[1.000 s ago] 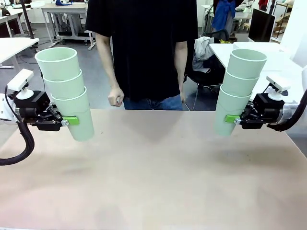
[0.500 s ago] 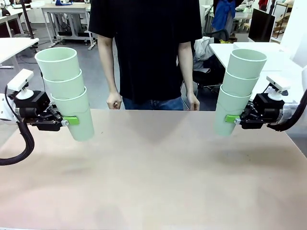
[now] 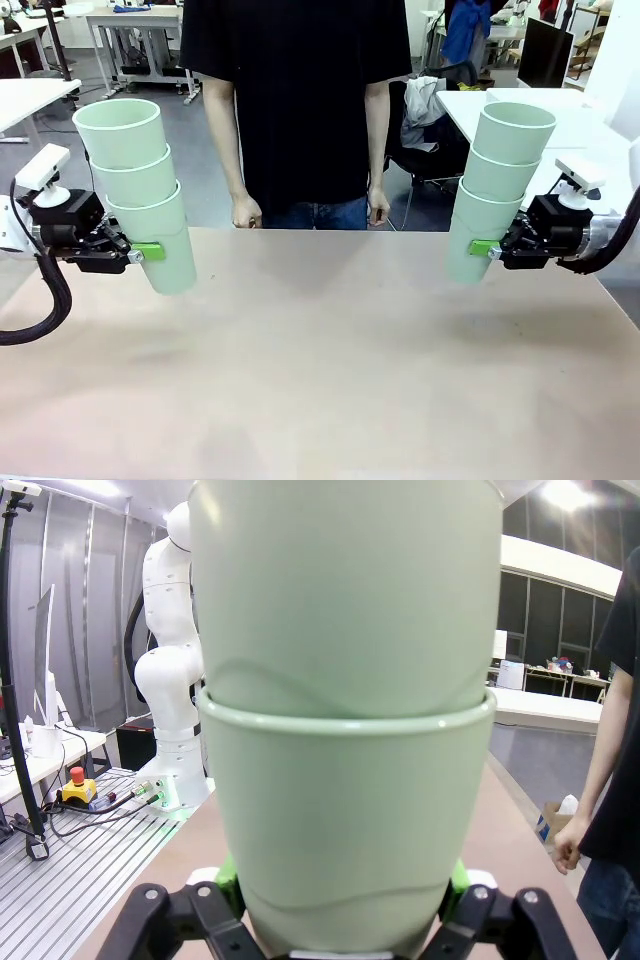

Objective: Stack the cups and store them in the basket.
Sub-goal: Place the stack of Reusable plastic cups into the Pantry Basket.

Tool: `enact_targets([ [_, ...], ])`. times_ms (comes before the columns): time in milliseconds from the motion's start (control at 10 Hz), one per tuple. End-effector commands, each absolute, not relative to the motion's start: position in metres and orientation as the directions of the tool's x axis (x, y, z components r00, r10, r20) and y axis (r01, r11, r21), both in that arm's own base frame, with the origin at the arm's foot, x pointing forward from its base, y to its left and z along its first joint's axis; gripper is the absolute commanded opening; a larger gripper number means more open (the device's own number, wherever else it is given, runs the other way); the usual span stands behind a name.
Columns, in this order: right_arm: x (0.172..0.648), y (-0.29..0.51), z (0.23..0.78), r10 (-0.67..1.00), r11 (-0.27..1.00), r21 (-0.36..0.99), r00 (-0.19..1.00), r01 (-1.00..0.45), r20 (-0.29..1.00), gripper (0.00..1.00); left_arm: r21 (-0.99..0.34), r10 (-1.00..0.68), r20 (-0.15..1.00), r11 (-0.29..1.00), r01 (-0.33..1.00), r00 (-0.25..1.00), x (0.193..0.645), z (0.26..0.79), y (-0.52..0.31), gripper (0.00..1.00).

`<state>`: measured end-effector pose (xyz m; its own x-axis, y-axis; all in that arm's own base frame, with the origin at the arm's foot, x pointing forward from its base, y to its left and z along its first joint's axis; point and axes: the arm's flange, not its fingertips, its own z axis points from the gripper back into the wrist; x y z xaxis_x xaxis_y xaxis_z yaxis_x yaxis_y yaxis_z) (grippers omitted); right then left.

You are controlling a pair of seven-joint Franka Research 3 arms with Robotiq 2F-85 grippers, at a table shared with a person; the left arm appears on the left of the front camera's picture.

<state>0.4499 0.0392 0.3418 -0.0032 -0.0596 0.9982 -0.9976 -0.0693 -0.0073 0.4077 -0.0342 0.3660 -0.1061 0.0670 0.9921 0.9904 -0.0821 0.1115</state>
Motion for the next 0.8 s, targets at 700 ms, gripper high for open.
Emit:
enact_targets([
  [700,0.4497,0.0412,0.3459,-0.060,-0.073,-0.015,-0.011,-0.997,0.998,0.85,0.115,0.076,0.991,-0.085,0.990,-0.109,0.4067,0.3726,-0.0337,0.87],
])
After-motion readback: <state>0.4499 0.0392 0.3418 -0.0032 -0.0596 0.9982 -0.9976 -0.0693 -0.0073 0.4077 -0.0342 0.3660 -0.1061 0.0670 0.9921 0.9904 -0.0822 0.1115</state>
